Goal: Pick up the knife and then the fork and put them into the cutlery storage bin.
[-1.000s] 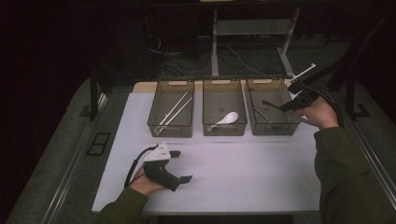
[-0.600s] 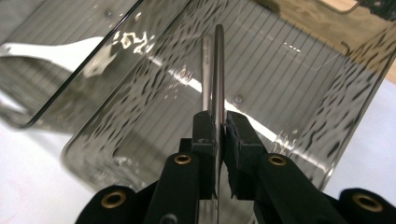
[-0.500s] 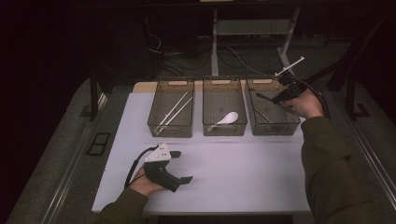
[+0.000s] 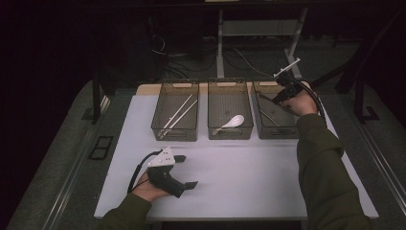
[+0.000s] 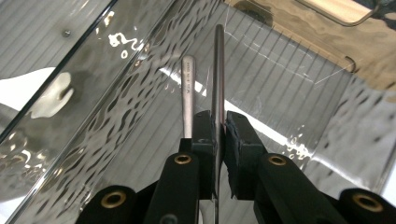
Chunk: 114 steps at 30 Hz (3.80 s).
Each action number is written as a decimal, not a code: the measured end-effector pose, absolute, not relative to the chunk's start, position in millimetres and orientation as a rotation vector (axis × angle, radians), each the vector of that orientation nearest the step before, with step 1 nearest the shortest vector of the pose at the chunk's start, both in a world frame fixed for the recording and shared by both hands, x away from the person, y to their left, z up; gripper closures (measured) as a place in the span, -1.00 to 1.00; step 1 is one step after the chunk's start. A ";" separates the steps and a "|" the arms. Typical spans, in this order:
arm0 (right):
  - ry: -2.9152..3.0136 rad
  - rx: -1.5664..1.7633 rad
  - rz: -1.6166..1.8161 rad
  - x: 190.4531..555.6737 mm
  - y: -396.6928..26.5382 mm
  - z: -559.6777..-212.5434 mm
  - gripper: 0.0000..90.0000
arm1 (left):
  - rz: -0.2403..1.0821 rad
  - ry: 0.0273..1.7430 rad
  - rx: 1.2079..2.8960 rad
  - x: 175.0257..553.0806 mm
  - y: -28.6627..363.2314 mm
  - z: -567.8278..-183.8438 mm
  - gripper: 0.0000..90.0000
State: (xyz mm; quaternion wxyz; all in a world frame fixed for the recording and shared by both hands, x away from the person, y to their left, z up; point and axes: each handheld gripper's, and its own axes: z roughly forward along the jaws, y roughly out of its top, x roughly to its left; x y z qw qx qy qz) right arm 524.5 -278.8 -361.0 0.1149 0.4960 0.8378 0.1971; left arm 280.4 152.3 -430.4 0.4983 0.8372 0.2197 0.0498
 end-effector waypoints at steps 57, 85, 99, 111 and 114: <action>2.371 1.457 0.892 491.0 -304.0 -364.0 -0.12 | 0.124 0.528 2.045 280.9 152.4 -430.7 -1.00; 2.236 1.316 1.129 428.7 -305.3 -357.1 -0.52 | 0.132 0.550 2.038 282.9 153.5 -431.1 -1.00; 2.242 1.201 1.190 394.3 -296.7 -364.0 -0.58 | 0.137 0.554 2.042 282.2 153.9 -430.7 -1.00; 2.239 1.131 1.253 366.5 -296.7 -363.6 -0.59 | 0.137 0.557 2.037 282.9 155.3 -431.1 -1.00; 2.234 1.120 1.255 360.9 -296.4 -366.1 -0.59 | 0.137 0.555 2.041 282.9 155.8 -431.1 -1.00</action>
